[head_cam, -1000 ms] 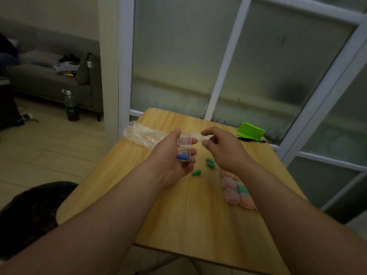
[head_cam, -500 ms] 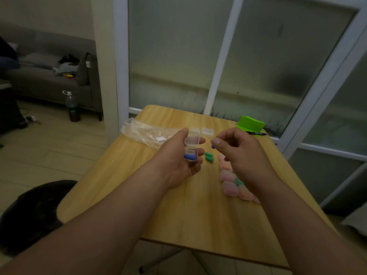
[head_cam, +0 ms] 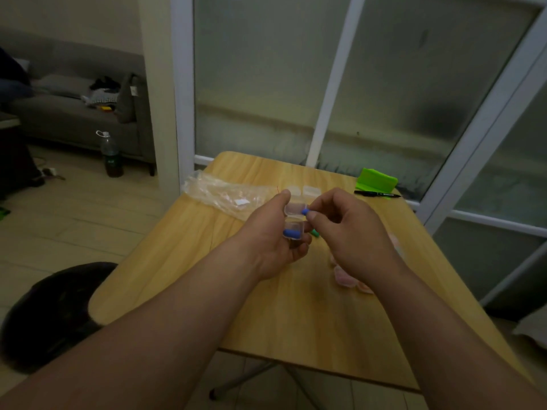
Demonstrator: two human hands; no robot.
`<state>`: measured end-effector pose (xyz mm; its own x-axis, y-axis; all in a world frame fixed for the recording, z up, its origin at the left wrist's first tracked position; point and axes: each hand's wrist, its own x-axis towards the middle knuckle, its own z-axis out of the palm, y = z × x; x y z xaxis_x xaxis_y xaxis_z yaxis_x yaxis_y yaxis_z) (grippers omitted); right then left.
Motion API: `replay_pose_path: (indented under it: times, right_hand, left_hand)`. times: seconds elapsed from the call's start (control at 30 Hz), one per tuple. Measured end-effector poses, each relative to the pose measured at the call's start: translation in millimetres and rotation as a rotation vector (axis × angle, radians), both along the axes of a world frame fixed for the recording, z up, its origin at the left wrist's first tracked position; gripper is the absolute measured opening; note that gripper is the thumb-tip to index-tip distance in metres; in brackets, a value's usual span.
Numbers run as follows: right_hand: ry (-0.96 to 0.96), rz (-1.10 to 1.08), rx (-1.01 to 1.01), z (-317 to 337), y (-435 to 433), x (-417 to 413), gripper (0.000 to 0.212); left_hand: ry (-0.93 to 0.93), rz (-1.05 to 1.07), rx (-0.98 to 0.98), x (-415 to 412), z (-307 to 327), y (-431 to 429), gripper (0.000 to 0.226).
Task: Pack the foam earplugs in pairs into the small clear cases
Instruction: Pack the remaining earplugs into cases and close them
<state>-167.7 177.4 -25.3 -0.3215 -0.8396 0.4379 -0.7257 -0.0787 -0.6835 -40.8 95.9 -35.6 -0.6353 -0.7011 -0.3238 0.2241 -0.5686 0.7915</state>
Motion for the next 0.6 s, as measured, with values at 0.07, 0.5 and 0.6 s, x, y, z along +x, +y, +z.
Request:
replay_pose_path:
  times: [0.07, 0.5, 0.6]
  right_hand:
    - [0.101, -0.023, 0.020, -2, -2, 4, 0.011]
    - [0.257, -0.043, 0.106, -6, -7, 12, 0.002]
    - [0.214, -0.031, 0.093, -6, -6, 11, 0.007]
  left_hand:
    - [0.008, 0.001, 0.005, 0, 0, 1, 0.057]
    - [0.026, 0.029, 0.048, 2, 3, 4, 0.050]
    - [0.024, 0.014, 0.059, 4, 4, 4, 0.052]
